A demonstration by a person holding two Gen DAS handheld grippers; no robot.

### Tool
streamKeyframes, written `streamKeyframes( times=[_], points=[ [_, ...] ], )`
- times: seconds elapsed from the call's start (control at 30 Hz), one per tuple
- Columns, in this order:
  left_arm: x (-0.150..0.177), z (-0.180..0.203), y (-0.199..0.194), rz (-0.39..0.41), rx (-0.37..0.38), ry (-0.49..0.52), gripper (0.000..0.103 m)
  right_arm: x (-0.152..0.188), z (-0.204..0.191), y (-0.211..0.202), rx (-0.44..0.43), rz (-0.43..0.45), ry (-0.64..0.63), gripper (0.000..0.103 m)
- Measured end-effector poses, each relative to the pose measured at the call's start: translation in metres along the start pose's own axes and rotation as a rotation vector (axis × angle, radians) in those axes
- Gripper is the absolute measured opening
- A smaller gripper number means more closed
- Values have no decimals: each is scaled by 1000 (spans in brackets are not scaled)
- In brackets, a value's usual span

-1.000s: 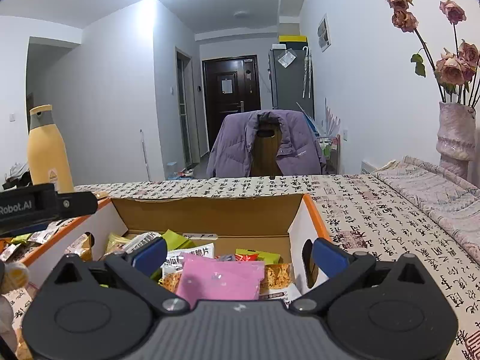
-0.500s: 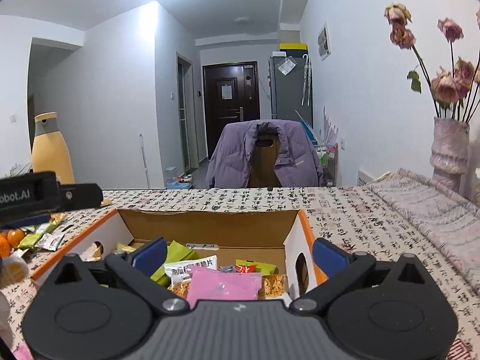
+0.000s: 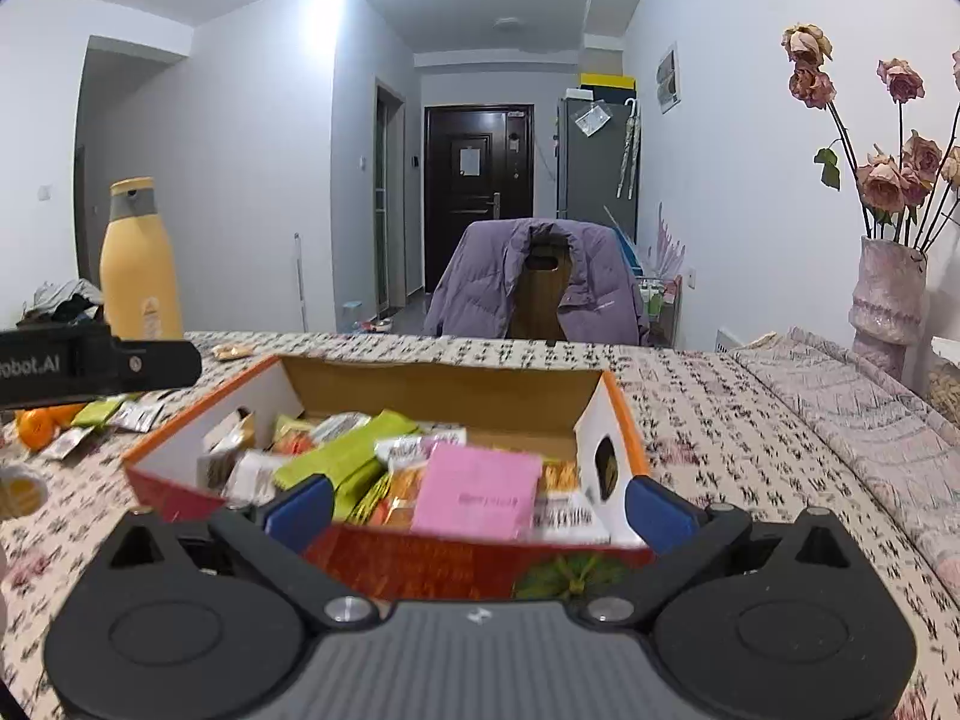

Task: Organize snacks
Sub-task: 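Move both tools back down to the remaining snack packets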

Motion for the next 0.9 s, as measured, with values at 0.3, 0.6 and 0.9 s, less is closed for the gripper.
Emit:
streamKeyframes(
  times=[0.3, 0.6, 0.9],
  points=[
    [40, -15, -18, -44, -15, 35, 103, 35, -6, -14, -5, -59, -1, 103],
    [73, -33, -26, -94, -16, 33, 103, 67, -4, -26, -53, -104, 21, 103],
    [81, -42, -21, -87, -22, 41, 103, 76, -10, -27, -73, -140, 23, 103]
  ],
)
Point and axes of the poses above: each gripper's, at about its wrist camera, not at the fingertips, and y roughly the way its jaws point, z to its right, x to its underside, the point moved 2 cm from there along y, roughly the way its jaws point, and after that the axes turned 13 degrees about -z, right-handed, at the moved point
